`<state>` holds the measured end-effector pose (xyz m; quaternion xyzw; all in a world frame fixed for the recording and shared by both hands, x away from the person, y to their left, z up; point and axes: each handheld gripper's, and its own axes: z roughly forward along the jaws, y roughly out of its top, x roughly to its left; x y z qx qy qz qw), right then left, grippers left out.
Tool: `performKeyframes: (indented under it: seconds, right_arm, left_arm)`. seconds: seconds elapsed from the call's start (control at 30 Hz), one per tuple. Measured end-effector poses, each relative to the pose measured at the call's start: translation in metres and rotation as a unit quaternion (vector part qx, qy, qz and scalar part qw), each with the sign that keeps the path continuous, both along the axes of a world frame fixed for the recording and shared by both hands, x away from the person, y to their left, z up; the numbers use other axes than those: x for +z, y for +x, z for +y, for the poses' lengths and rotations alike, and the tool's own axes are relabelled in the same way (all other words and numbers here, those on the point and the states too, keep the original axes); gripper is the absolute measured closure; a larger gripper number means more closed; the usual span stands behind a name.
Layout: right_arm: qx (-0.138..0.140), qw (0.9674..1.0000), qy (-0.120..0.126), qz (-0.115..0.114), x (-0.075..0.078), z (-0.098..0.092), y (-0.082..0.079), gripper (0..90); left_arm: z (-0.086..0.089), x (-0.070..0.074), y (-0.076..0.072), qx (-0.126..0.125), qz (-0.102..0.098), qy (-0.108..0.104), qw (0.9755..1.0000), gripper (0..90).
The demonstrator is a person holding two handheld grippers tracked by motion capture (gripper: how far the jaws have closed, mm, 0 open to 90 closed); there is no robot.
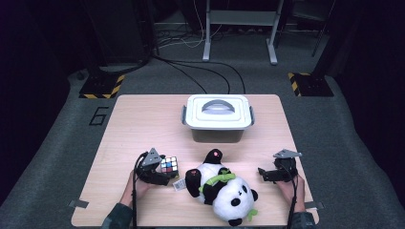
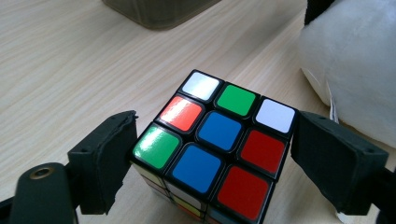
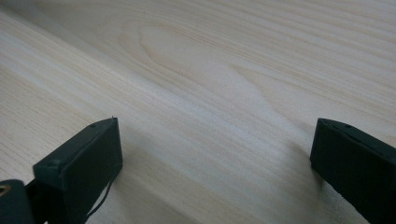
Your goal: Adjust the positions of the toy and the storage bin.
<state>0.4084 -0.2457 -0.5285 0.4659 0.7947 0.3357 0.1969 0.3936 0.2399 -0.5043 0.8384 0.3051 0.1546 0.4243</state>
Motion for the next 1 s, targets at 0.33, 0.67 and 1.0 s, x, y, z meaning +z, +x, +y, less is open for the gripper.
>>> performKeyframes:
  seconds: [0.33, 0.67, 1.0]
  right_arm:
    - [0.000, 1.0000, 0.000, 0.000, 0.000, 0.000, 0.000, 1.7]
    - [0.001, 1.0000, 0.000, -0.001, 0.000, 0.000, 0.000, 1.8]
    - [0.001, 1.0000, 0.001, -0.001, 0.000, 0.000, 0.000, 1.9]
  left_arm:
    - [0.005, -0.003, -0.003, 0.012, 0.000, -0.019, 0.9998, 32.4]
    - [-0.010, -0.003, -0.002, 0.029, -0.005, -0.024, 0.9993, 24.4]
    - [-0.008, -0.009, -0.002, 0.058, -0.015, -0.029, 0.9978, 34.1]
